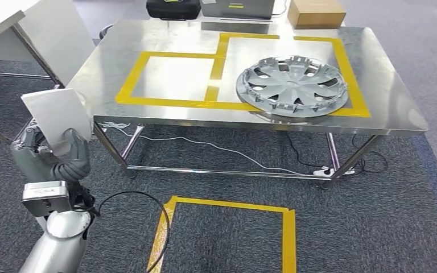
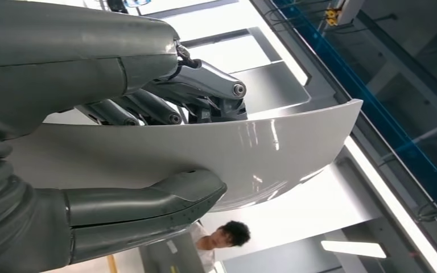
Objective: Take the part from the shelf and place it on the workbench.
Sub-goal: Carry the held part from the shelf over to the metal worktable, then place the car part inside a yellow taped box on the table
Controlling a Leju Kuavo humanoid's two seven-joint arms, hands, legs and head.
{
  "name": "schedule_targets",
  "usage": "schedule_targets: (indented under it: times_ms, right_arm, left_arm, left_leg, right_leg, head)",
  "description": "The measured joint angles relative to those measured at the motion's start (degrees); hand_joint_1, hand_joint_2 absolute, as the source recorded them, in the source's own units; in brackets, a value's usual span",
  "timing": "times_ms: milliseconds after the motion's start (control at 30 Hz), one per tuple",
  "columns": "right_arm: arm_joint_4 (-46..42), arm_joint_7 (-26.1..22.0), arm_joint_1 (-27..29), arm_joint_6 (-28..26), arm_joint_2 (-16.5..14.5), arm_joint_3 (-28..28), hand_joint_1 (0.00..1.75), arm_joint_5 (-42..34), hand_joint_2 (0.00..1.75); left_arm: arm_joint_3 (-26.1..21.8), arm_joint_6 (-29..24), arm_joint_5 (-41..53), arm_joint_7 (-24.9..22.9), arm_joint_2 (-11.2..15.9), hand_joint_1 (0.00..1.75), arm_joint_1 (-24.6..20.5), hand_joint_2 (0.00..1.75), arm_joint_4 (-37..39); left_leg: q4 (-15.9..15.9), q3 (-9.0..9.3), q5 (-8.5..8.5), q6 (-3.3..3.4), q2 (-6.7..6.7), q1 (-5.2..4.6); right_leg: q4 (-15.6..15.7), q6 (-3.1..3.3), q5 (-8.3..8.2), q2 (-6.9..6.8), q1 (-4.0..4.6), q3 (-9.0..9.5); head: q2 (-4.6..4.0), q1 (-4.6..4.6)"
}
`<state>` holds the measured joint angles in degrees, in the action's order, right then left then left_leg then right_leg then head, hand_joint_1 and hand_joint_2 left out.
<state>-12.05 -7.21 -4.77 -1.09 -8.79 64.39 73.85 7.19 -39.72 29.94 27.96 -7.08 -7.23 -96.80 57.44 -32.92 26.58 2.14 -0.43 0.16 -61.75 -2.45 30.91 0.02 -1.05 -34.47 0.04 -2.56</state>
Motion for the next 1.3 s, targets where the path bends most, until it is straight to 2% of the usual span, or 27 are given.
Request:
schedule_targets:
  times_ms: [67,100,133,167,233,300,333,433,500,533,600,633,667,700,733,767,800,833,867,967,1033,1133,1167,1200,1233,1267,1300]
  right_arm:
    - [0.01,0.0,0.01,0.04,-0.01,-0.01,0.0,0.02,0.0]
    - [0.01,0.0,0.07,0.06,-0.01,-0.01,0.0,0.03,0.0]
    - [0.0,0.01,0.14,0.08,-0.01,-0.01,0.0,0.04,0.0]
    - [0.0,0.01,0.19,0.09,0.01,0.0,0.0,0.05,0.0]
    - [-0.01,0.02,0.22,0.09,0.08,0.0,0.0,0.07,0.0]
    - [0.0,0.02,0.13,0.11,0.14,-0.01,0.0,0.09,0.0]
    - [0.0,0.02,0.1,0.13,0.14,-0.01,0.0,0.1,0.0]
    - [0.01,0.02,0.2,0.15,0.11,0.0,0.0,0.15,0.0]
    - [0.01,0.0,0.28,0.15,0.09,0.0,0.0,0.15,0.0]
    - [0.0,-0.01,0.31,0.15,0.08,0.0,0.0,0.15,0.0]
    - [-0.01,-0.01,0.3,0.11,0.09,0.0,0.0,0.15,0.0]
    - [-0.02,0.0,0.32,0.1,0.09,0.0,0.0,0.15,0.0]
    - [-0.02,0.0,0.36,0.09,0.09,0.0,0.0,0.15,0.0]
    - [-0.02,0.0,0.43,0.09,0.09,0.0,0.0,0.15,0.0]
    - [-0.01,0.0,0.51,0.11,0.09,0.0,0.0,0.17,0.0]
    - [-0.01,0.0,0.59,0.14,0.09,0.0,0.0,0.17,0.0]
    - [0.01,-0.01,0.61,0.17,0.06,0.0,0.0,0.18,0.0]
    - [0.02,-0.01,0.57,0.2,0.03,0.0,0.0,0.19,0.0]
    - [0.02,-0.01,0.49,0.19,0.01,0.0,0.0,0.17,0.0]
    - [0.03,-0.01,0.3,0.17,-0.02,0.0,0.0,0.19,0.0]
    - [0.03,-0.02,0.13,0.16,-0.02,0.0,0.0,0.19,0.0]
    - [0.03,-0.01,0.03,0.17,-0.02,-0.03,0.0,0.19,0.0]
    - [0.03,0.0,0.16,0.17,-0.02,-0.03,0.0,0.19,0.0]
    - [0.03,0.01,0.33,0.16,-0.01,-0.03,0.0,0.19,0.0]
    - [0.03,0.02,0.48,0.15,-0.01,-0.03,0.0,0.19,0.0]
    - [0.03,0.02,0.6,0.15,0.01,-0.02,0.0,0.18,0.0]
    - [0.03,0.02,0.74,0.15,0.02,-0.02,0.0,0.18,0.0]
  left_arm:
    - [0.24,0.07,0.06,-0.02,0.0,1.75,-0.12,1.75,0.14]
    - [0.31,0.1,0.07,-0.03,0.01,1.75,-0.1,1.75,0.25]
    - [0.35,0.13,0.07,-0.03,0.02,1.75,-0.1,1.75,0.37]
    - [0.38,0.2,0.07,-0.05,0.04,1.75,-0.09,1.75,0.47]
    - [0.51,0.46,0.1,-0.08,0.11,1.75,-0.1,1.75,0.57]
    - [0.68,0.65,0.14,-0.11,0.22,1.75,-0.17,1.75,0.6]
    - [0.75,0.69,0.15,-0.13,0.28,1.75,-0.19,1.75,0.6]
    - [0.98,0.72,0.15,-0.17,0.4,1.75,-0.23,1.75,0.6]
    - [1.09,0.7,0.15,-0.17,0.46,1.75,-0.29,1.75,0.58]
    - [1.1,0.69,0.15,-0.18,0.5,1.75,-0.33,1.75,0.58]
    - [1.11,0.69,0.1,-0.2,0.56,1.75,-0.27,1.75,0.59]
    - [1.12,0.69,0.06,-0.25,0.6,1.75,-0.13,1.75,0.6]
    - [1.12,0.69,0.0,-0.3,0.63,1.75,0.01,1.75,0.61]
    - [1.12,0.69,-0.04,-0.34,0.68,1.75,0.1,1.75,0.62]
    - [1.12,0.7,-0.08,-0.37,0.72,1.75,0.14,1.75,0.63]
    - [1.12,0.71,-0.1,-0.37,0.75,1.75,0.15,1.75,0.63]
    - [1.14,0.74,-0.12,-0.38,0.8,1.75,0.15,1.75,0.65]
    - [1.16,0.76,-0.14,-0.41,0.84,1.75,0.12,1.75,0.67]
    - [1.18,0.78,-0.15,-0.47,0.87,1.75,0.08,1.75,0.68]
    - [1.16,0.78,-0.19,-0.65,0.93,1.75,0.06,1.75,0.69]
    - [1.15,0.78,-0.17,-0.68,0.92,1.75,0.04,1.75,0.68]
    - [1.18,0.78,-0.15,-0.68,0.9,1.75,0.06,1.75,0.69]
    - [1.18,0.78,-0.15,-0.68,0.9,1.75,0.16,1.75,0.69]
    - [1.18,0.78,-0.16,-0.68,0.9,1.75,0.26,1.75,0.69]
    - [1.18,0.78,-0.16,-0.67,0.9,1.75,0.32,1.75,0.69]
    - [1.18,0.79,-0.17,-0.67,0.9,1.75,0.37,1.75,0.69]
    - [1.18,0.8,-0.18,-0.67,0.9,1.75,0.39,1.75,0.72]
  left_leg:
    - [-0.02,0.12,0.21,0.33,0.03,-0.03]
    - [-0.01,0.2,0.37,0.4,0.02,-0.06]
    - [0.01,0.36,0.6,0.42,-0.01,-0.08]
    - [0.02,0.63,0.88,0.36,-0.06,-0.07]
    - [0.03,1.5,1.66,0.05,-0.13,-0.02]
    - [0.19,2.11,2.48,-0.57,-0.15,-0.22]
    - [0.2,2.26,2.75,-0.87,-0.16,-0.33]
    - [0.05,2.76,3.39,-1.61,-0.14,-0.38]
    - [1.5,2.56,4.22,-2.11,-0.06,-0.31]
    - [3.93,1.42,5.08,-2.37,-0.02,-0.23]
    - [11.88,-3.11,7.44,-2.83,0.02,-0.02]
    - [15.6,-5.73,8.07,-2.94,0.02,0.07]
    - [17.53,-7.58,7.63,-2.95,0.02,0.12]
    - [17.25,-8.39,5.95,-2.85,0.02,0.12]
    - [14.6,-8.03,3.12,-2.64,0.02,0.1]
    - [10.86,-6.95,0.21,-2.33,0.02,0.03]
    - [7.58,-5.77,-1.72,-2.0,0.07,-0.17]
    - [4.67,-4.56,-2.44,-1.65,0.11,-0.37]
    - [3.18,-3.82,-2.1,-1.39,0.13,-0.58]
    - [1.28,-2.24,-0.56,-0.49,-0.08,-0.57]
    - [0.48,-0.69,-0.03,0.2,-0.18,-0.3]
    - [0.2,0.88,1.3,0.6,-0.16,-0.29]
    - [0.2,1.53,1.9,0.61,-0.22,-0.32]
    - [0.2,2.37,2.58,0.6,-0.29,-0.34]
    - [0.19,3.37,3.31,0.54,-0.36,-0.34]
    - [0.17,4.4,4.13,0.42,-0.39,-0.33]
    - [0.19,5.38,4.96,0.24,-0.37,-0.35]
  right_leg:
    - [-7.92,-0.24,3.18,0.02,-0.01,-4.31]
    - [-11.12,-0.36,3.94,0.01,-0.04,-6.33]
    - [-12.52,-0.45,3.61,0.01,-0.05,-7.51]
    - [-11.42,-0.46,2.06,0.0,-0.05,-7.42]
    - [-4.04,-0.37,-2.55,-0.05,-0.07,-4.39]
    - [2.44,0.02,-4.43,-0.01,0.01,-0.91]
    - [3.59,0.3,-4.2,0.02,0.09,-0.09]
    - [3.78,1.24,-3.42,0.1,0.09,0.6]
    - [4.01,1.81,-3.02,0.07,-0.17,1.44]
    - [4.09,2.05,-2.73,0.03,-0.24,1.95]
    - [4.11,2.4,-1.85,-0.01,-0.24,2.94]
    - [4.11,2.42,-1.35,0.01,-0.22,3.5]
    - [4.11,2.39,-0.81,0.07,-0.2,4.14]
    - [4.11,2.31,-0.21,0.13,-0.18,4.91]
    - [4.12,2.18,0.43,0.19,-0.18,5.81]
    - [4.19,2.02,1.1,0.23,-0.2,6.52]
    - [4.32,1.78,1.73,0.23,-0.17,7.15]
    - [4.5,1.48,2.24,0.22,-0.15,7.53]
    - [4.87,1.15,2.54,0.16,-0.16,7.74]
    - [4.56,-0.04,2.02,-0.07,-0.19,8.54]
    - [0.61,-0.39,2.15,-0.07,-0.16,6.57]
    - [-9.13,-0.62,5.6,-0.03,-0.13,-1.07]
    - [-10.81,-0.72,6.67,-0.03,-0.12,-3.23]
    - [-10.79,-0.81,6.83,-0.03,-0.1,-4.59]
    - [-9.01,-0.85,5.7,-0.04,-0.08,-5.05]
    - [-5.75,-0.8,3.01,-0.05,-0.07,-4.84]
    - [-2.38,-0.57,-0.67,-0.09,-0.04,-4.49]
  head:
    - [0.0,0.1]
    - [0.0,0.1]
    - [0.0,0.1]
    - [0.0,0.13]
    - [0.0,0.15]
    - [0.0,0.15]
    - [0.0,0.11]
    - [0.01,-0.01]
    - [0.01,-0.24]
    - [0.01,-0.4]
    - [0.0,-0.69]
    - [0.0,-0.67]
    - [0.0,-0.68]
    - [0.0,-0.69]
    - [0.0,-0.69]
    - [0.0,-0.7]
    - [-0.01,-0.61]
    - [-0.01,-0.61]
    - [-0.02,-0.54]
    - [-0.01,-0.36]
    - [0.0,-0.16]
    - [-0.01,0.05]
    - [-0.01,0.04]
    - [-0.01,0.05]
    - [0.0,0.08]
    - [-0.01,0.08]
    - [-0.01,0.1]
